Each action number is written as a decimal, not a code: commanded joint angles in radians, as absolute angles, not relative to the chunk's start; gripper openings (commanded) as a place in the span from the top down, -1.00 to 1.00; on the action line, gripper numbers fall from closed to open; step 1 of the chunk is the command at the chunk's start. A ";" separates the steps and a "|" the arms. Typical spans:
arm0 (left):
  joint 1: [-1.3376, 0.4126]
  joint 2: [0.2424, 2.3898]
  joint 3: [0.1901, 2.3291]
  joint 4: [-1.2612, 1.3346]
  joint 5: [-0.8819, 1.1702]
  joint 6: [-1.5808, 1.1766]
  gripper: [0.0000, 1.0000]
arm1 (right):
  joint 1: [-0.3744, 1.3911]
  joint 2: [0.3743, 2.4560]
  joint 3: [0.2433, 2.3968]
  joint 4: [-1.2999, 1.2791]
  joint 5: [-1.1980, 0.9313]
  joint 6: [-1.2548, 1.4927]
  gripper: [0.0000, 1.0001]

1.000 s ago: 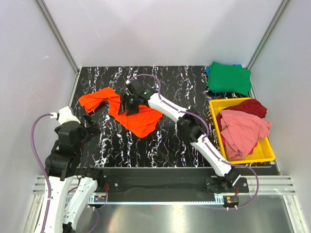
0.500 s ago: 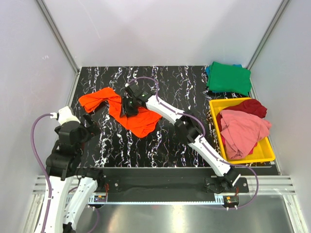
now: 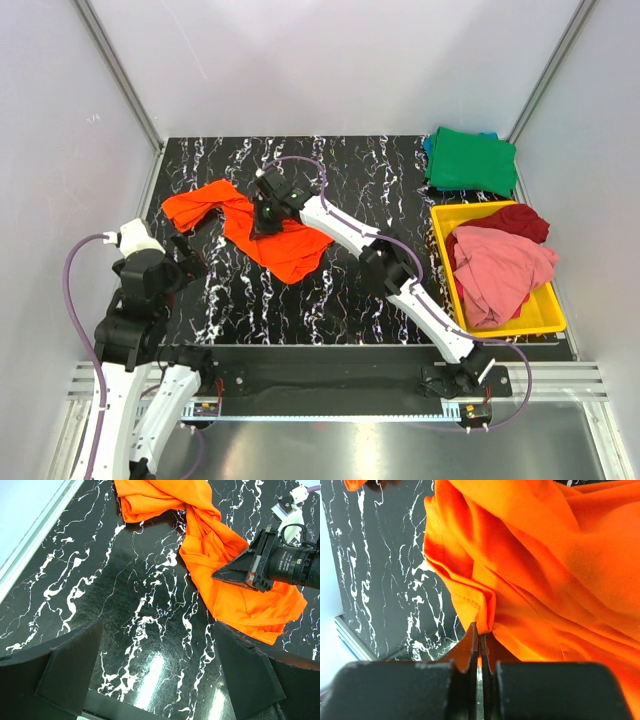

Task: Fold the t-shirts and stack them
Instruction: Move the tshirt to the center of the board

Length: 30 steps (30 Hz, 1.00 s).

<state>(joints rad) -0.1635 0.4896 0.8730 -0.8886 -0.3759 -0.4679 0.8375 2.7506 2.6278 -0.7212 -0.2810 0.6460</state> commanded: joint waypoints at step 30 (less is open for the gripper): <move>-0.163 0.853 0.841 -0.697 -0.157 -0.640 -0.84 | 0.400 1.138 1.066 -0.689 0.390 0.506 1.00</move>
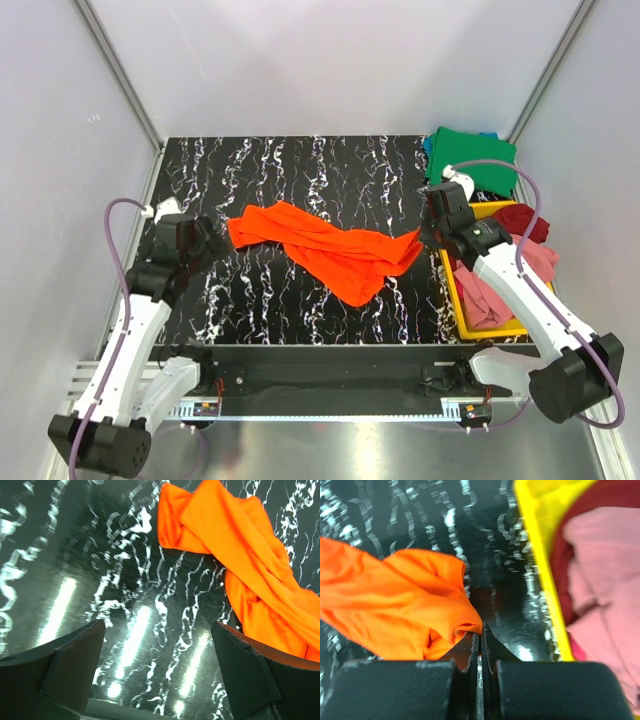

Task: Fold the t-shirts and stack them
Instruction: Move the tshirt to the center of the board, then flatten the tshirt out

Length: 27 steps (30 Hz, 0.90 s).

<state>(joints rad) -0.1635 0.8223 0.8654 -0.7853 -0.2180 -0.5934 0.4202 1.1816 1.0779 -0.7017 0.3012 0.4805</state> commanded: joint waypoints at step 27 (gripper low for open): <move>-0.147 1.700 1.203 -0.376 -0.121 -0.687 0.19 | 0.373 1.060 0.966 -0.566 0.199 0.448 1.00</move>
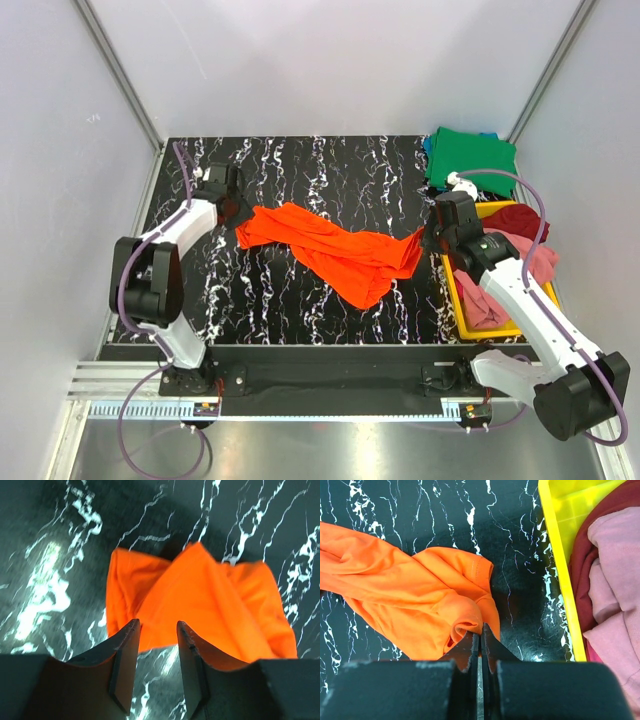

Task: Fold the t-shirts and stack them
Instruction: Flatten the tshirt out

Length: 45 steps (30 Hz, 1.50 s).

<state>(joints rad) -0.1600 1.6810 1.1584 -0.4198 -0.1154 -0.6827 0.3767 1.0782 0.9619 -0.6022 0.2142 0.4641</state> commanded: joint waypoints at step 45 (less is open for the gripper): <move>-0.173 1.740 1.071 -0.290 -0.063 -0.712 0.21 | 0.373 1.080 0.959 -0.561 0.169 0.459 1.00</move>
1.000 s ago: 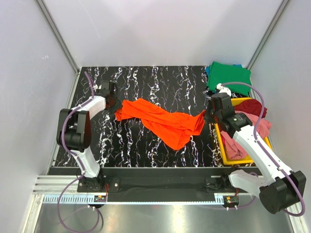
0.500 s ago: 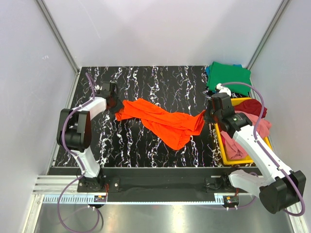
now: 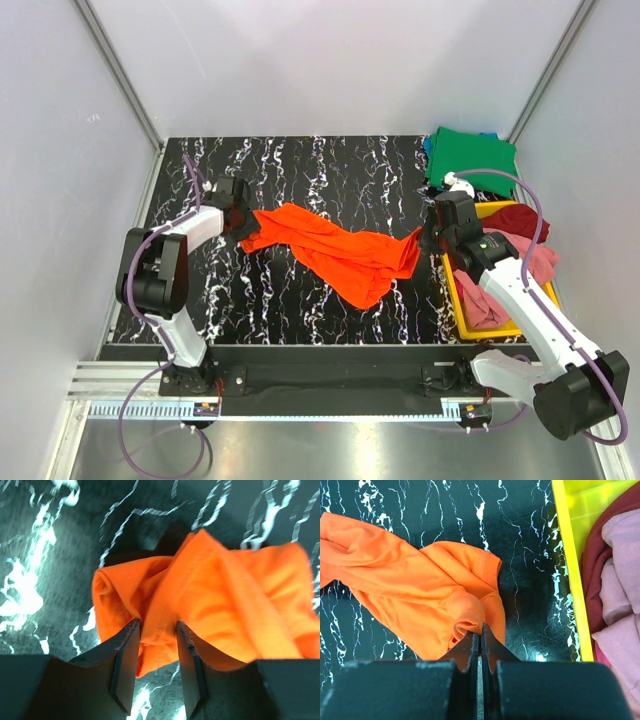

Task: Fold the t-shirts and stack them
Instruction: Flatten the tshirt out

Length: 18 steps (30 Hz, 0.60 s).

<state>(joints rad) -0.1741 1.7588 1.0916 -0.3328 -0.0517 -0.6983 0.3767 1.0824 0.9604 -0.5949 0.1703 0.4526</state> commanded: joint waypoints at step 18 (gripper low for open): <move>-0.181 1.717 1.092 -0.282 -0.011 -0.699 1.00 | 0.373 1.081 0.951 -0.557 0.167 0.459 1.00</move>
<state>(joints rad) -0.1761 1.7557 1.0691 -0.3195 -0.0296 -0.7040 0.3767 1.0859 0.9543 -0.5945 0.1699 0.4530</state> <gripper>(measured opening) 0.012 0.019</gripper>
